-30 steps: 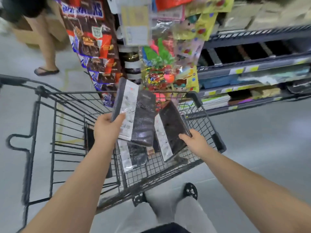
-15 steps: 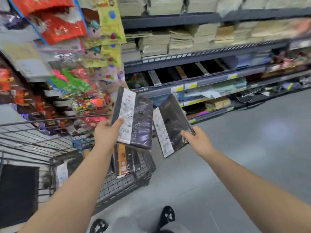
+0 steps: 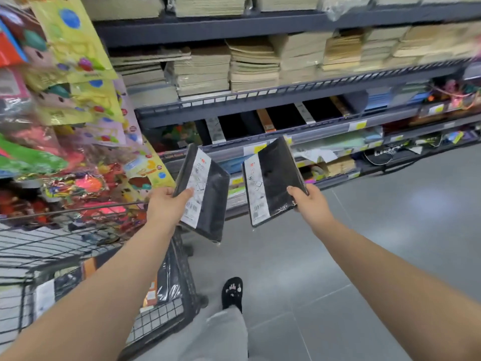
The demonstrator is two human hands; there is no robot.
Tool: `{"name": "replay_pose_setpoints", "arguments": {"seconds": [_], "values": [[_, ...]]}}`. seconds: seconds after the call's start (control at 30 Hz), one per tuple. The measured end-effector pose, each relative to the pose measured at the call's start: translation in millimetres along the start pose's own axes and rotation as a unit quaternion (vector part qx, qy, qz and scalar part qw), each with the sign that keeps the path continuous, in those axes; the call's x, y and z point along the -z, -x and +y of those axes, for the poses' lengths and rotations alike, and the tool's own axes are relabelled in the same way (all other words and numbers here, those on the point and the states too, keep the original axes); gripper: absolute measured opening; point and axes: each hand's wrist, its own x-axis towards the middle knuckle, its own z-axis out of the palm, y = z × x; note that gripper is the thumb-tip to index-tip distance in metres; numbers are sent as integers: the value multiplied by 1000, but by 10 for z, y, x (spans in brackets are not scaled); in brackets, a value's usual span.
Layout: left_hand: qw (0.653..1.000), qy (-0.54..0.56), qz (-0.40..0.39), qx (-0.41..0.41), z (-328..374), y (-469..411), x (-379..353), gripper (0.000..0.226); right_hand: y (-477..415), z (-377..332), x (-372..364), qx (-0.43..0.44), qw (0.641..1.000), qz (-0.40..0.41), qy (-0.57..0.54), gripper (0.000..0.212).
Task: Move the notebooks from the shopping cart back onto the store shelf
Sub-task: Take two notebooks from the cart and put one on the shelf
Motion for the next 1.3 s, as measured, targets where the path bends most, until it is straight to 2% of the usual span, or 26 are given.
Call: {"name": "replay_pose_setpoints", "arguments": {"seconds": [0.13, 0.27, 0.37, 0.53, 0.73, 0.8, 0.9, 1.0, 1.17, 1.3], "values": [[998, -57, -2, 21, -16, -347, -244, 43, -634, -93, -111, -34, 999, -21, -36, 23], [995, -86, 12, 39, -19, -578, -397, 46, -1138, -78, -321, -88, 985, -72, -127, 53], [994, -93, 20, 55, -77, -689, -509, 42, -1428, -103, -551, -106, 976, -105, -161, 26], [991, -90, 36, 94, -232, -758, -763, 50, -1926, -196, -1006, -129, 962, -147, -191, 22], [985, -86, 54, 137, -397, -821, -962, 33, -2264, -240, -1255, -190, 941, -144, -240, 39], [985, -80, 58, 144, -441, -818, -1003, 38, -2258, -144, -1265, -202, 927, -164, -270, 28], [983, -55, 68, 161, -521, -794, -1035, 41, -2165, -46, -1296, -181, 930, -218, -234, 27], [982, -40, 75, 169, -568, -773, -1058, 39, -2175, -115, -1374, -133, 954, -184, -195, 32], [983, -18, 85, 164, -533, -720, -1042, 32, -2402, -386, -1563, -102, 968, -154, -168, 32], [983, 5, 98, 155, -496, -663, -1017, 31, -2542, -446, -1644, -78, 983, -152, -74, 38]]}}
